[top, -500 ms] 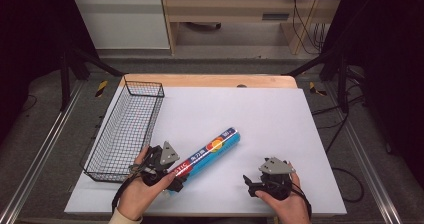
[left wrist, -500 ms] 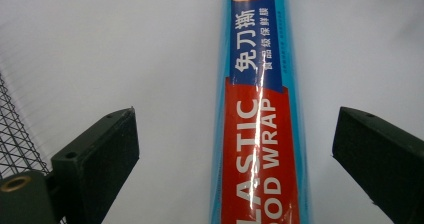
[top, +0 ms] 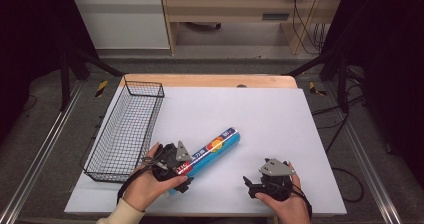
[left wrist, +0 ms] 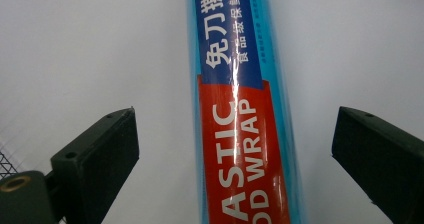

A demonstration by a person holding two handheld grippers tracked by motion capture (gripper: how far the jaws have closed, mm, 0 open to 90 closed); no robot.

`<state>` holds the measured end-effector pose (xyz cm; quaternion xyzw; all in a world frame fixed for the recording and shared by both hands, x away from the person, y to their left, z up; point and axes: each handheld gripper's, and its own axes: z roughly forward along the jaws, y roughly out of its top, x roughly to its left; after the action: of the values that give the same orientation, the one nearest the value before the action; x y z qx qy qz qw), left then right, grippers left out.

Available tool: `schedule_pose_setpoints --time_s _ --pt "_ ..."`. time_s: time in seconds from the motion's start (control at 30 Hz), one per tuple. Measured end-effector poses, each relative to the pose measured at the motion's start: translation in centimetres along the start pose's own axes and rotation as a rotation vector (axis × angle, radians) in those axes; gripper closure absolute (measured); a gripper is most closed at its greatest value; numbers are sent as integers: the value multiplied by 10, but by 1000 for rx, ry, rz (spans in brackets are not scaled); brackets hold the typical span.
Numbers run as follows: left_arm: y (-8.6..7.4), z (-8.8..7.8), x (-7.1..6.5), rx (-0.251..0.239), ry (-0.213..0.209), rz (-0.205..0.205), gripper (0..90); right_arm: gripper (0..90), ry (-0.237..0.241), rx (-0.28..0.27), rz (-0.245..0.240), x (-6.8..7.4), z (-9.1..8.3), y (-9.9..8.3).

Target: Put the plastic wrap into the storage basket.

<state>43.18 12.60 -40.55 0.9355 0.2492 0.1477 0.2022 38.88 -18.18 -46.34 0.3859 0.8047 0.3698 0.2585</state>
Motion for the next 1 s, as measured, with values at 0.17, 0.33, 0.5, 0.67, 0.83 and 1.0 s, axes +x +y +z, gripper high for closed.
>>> schedule_pose_setpoints --time_s 0.17,0.33,0.5,0.67,0.83,1.0 --pt "15 4 6 39 -24 -5 61 95 9 -15 3 -1 -1 1" --pt "26 9 6 38 -27 -13 66 99 16 -17 0 -1 -1 1" --pt "42 24 2 54 -20 21 68 99 20 -15 1 0 -1 1" --pt "53 38 4 58 -29 17 74 99 23 -5 6 0 0 1" --pt "61 49 6 82 -33 23 92 101 26 -6 11 0 -1 1" --pt "61 55 10 49 -44 -2 107 101 29 -2 14 0 0 0"
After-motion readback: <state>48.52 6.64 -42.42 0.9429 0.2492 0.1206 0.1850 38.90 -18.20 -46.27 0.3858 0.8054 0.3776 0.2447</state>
